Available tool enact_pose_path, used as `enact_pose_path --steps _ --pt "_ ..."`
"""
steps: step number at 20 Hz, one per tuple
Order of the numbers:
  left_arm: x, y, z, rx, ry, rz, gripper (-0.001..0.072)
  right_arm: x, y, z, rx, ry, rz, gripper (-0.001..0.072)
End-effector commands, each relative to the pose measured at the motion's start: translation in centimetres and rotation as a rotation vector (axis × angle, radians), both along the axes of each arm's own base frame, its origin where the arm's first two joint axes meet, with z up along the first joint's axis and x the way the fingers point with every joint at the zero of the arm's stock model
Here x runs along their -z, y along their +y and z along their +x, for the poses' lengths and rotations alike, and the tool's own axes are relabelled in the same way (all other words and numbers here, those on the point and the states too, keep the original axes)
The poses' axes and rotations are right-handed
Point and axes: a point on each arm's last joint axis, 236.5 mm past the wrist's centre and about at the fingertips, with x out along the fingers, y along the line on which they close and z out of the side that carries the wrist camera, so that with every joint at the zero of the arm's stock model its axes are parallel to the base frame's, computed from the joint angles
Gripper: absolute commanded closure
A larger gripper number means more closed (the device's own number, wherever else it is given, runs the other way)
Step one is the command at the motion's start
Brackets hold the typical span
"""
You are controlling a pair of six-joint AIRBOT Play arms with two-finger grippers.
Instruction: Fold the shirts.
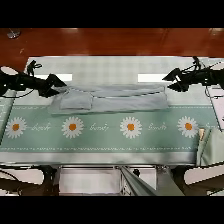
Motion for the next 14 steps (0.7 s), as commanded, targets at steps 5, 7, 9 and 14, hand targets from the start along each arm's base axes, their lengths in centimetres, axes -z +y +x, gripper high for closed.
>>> enact_pose_path --steps 5,7,9,14 --pt "-1.9 6.9 -6.7 -0.026 0.06 0.107 0.0009 3.4 -4.7 -5.1 -0.012 0.212 -0.045 0.0096" --pt "-4.2 4.5 -5.7 -0.052 -0.103 0.069 0.0009 4.8 -2.5 -5.5 -0.063 0.25 -0.025 0.0096" --pt "-7.1 1.8 -5.3 -0.082 -0.255 0.025 0.0008 5.8 0.1 -5.6 -0.116 0.27 -0.004 0.0096" --pt "-10.8 -5.1 -7.0 0.03 -0.384 -0.008 0.0006 6.8 5.3 -5.1 -0.188 0.275 0.043 0.0122"
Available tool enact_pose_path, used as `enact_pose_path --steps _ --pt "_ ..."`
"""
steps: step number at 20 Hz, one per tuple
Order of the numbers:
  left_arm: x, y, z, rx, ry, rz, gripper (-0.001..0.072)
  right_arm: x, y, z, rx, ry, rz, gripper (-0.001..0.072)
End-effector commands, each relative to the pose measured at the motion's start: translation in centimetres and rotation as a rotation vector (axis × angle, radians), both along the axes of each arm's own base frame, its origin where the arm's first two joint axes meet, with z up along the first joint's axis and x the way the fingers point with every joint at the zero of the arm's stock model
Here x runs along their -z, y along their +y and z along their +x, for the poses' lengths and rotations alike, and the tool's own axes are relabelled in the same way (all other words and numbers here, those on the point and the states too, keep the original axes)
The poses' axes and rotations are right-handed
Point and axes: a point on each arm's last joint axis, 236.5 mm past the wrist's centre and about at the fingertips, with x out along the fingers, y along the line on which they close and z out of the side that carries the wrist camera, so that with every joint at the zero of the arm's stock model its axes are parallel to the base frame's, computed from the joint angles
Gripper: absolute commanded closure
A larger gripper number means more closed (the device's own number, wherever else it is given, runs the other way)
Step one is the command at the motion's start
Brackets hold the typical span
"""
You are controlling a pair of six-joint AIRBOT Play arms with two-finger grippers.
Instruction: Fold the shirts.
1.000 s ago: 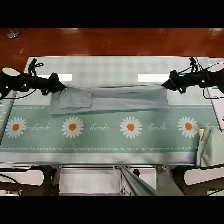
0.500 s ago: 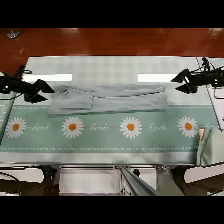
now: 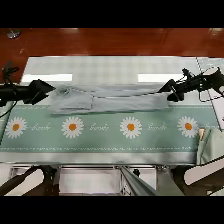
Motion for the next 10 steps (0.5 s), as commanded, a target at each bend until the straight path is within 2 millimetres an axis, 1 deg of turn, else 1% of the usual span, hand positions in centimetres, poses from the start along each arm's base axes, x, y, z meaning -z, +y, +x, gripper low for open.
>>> enact_pose_path --steps 1,2,3,4,5,7,8,10 --pt "-2.1 -4.8 -0.6 0.082 -0.095 -0.019 0.0007 0.4 3.1 0.5 -0.047 -0.011 0.018 0.0265" --pt "-1.9 -6.1 -0.8 0.114 -0.092 -0.021 0.0008 0.0 3.6 0.6 -0.069 -0.024 0.018 0.0582" --pt "-1.6 -7.3 -0.9 0.143 -0.089 -0.021 0.0028 -0.7 4.0 0.6 -0.093 -0.033 0.026 0.0681" --pt "-1.4 -8.5 -0.9 0.168 -0.093 -0.017 0.0296 -1.8 4.1 0.4 -0.124 -0.049 0.029 0.0682" --pt "-1.4 -9.7 -0.8 0.188 -0.108 -0.012 0.0697 -2.8 3.7 -0.1 -0.151 -0.063 0.004 0.0682" --pt "-2.3 -12.4 -0.4 0.202 -0.155 -0.035 0.0687 -4.8 1.1 -1.5 -0.218 -0.092 -0.145 0.0683" --pt "-2.7 -13.8 -0.2 0.209 -0.179 -0.044 0.0687 -6.2 0.0 -2.5 -0.237 -0.115 -0.209 0.0683" --pt "-3.4 -17.0 0.0 0.234 -0.253 -0.024 0.0687 -8.8 -0.7 -4.9 -0.241 -0.178 -0.283 0.0683"
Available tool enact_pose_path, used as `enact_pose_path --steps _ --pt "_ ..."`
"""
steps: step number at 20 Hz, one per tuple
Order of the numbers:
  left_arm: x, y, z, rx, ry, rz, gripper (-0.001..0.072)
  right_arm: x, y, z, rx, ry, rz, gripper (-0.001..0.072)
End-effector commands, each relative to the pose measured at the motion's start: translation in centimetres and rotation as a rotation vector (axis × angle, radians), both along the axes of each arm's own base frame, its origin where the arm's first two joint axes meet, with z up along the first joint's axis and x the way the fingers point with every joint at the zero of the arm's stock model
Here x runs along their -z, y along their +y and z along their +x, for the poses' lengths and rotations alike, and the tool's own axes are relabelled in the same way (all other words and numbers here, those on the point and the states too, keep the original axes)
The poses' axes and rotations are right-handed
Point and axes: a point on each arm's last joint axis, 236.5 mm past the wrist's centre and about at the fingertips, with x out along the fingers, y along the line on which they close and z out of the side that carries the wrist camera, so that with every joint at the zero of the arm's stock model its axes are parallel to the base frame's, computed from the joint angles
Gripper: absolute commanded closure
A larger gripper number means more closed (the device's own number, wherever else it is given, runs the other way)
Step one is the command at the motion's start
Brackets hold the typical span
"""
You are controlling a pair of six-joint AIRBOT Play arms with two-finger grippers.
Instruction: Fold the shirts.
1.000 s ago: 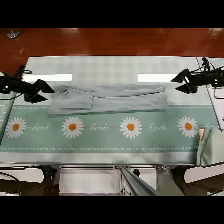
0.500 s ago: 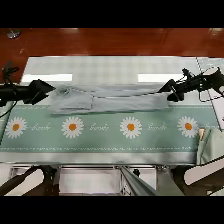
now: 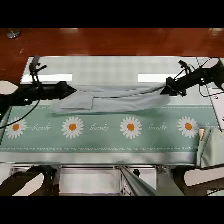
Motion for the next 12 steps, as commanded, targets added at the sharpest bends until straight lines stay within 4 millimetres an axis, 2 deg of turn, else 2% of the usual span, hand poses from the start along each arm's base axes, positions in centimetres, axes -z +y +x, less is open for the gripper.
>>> enact_pose_path --steps 1,4,8,10,12 --pt "-1.5 -5.6 0.8 0.015 -0.138 0.0 0.0687 -4.1 -1.6 -4.1 -0.036 -0.1 -0.139 0.0683" --pt "-1.2 -12.2 0.1 0.089 -0.184 -0.003 0.0689 -7.1 -0.7 -9.1 -0.013 -0.201 -0.159 0.0683" --pt "3.0 -22.5 -2.3 0.308 -0.047 -0.01 0.0689 -9.6 0.4 -14.3 0.044 -0.281 -0.166 0.0683" --pt "5.6 -26.7 -3.7 0.385 0.072 -0.025 0.0689 -10.8 0.7 -15.4 0.056 -0.308 -0.163 0.0682" --pt "8.1 -30.2 -6.1 0.481 0.182 -0.024 0.0689 -11.7 0.8 -15.7 0.071 -0.338 -0.161 0.0682"
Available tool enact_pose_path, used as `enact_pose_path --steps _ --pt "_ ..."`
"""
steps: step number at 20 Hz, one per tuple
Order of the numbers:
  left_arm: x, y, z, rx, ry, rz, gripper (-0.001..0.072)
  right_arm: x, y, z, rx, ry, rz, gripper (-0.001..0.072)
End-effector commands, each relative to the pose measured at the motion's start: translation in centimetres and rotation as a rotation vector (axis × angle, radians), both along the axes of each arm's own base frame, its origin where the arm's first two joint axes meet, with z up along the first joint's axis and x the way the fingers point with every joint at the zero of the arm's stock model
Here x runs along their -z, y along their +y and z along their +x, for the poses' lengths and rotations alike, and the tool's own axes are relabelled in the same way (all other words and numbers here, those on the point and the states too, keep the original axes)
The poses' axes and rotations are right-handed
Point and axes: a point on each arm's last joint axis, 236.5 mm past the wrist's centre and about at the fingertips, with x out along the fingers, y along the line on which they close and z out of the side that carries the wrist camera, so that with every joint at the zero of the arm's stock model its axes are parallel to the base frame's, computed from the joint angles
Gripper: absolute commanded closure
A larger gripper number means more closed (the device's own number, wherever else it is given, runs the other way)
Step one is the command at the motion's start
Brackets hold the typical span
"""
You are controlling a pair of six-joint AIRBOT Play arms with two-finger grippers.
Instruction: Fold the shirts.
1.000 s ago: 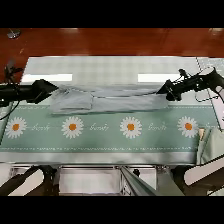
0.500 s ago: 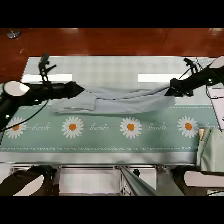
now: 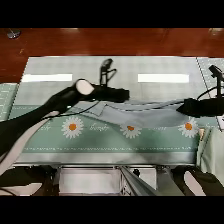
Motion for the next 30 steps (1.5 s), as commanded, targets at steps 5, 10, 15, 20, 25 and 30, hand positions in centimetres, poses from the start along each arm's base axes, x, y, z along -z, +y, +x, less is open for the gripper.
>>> enact_pose_path --steps 5,10,15,20,25,30 --pt "8.1 -11.0 -10.9 0.274 0.293 0.073 0.0689 -3.1 2.1 -0.7 0.021 -0.103 0.09 0.0682" --pt "6.7 -12.0 -12.6 0.352 0.304 0.064 0.0688 -4.7 3.3 0.0 0.013 -0.147 0.141 0.0682" --pt "-0.1 -4.5 -0.5 0.179 0.229 -0.022 0.0688 -5.1 6.7 -0.3 -0.067 -0.166 0.166 0.0682" --pt "-6.6 11.5 6.1 0.066 0.093 0.107 0.0687 -3.9 11.4 1.0 -0.152 -0.121 0.208 0.0682" --pt "-12.8 25.5 3.4 -0.194 -0.134 0.164 0.0687 -3.4 18.8 5.7 -0.323 -0.082 0.204 0.0682" --pt "-9.5 28.5 -6.5 -0.332 -0.185 0.147 0.0687 -0.1 28.7 10.6 -0.466 -0.035 0.207 0.0682"
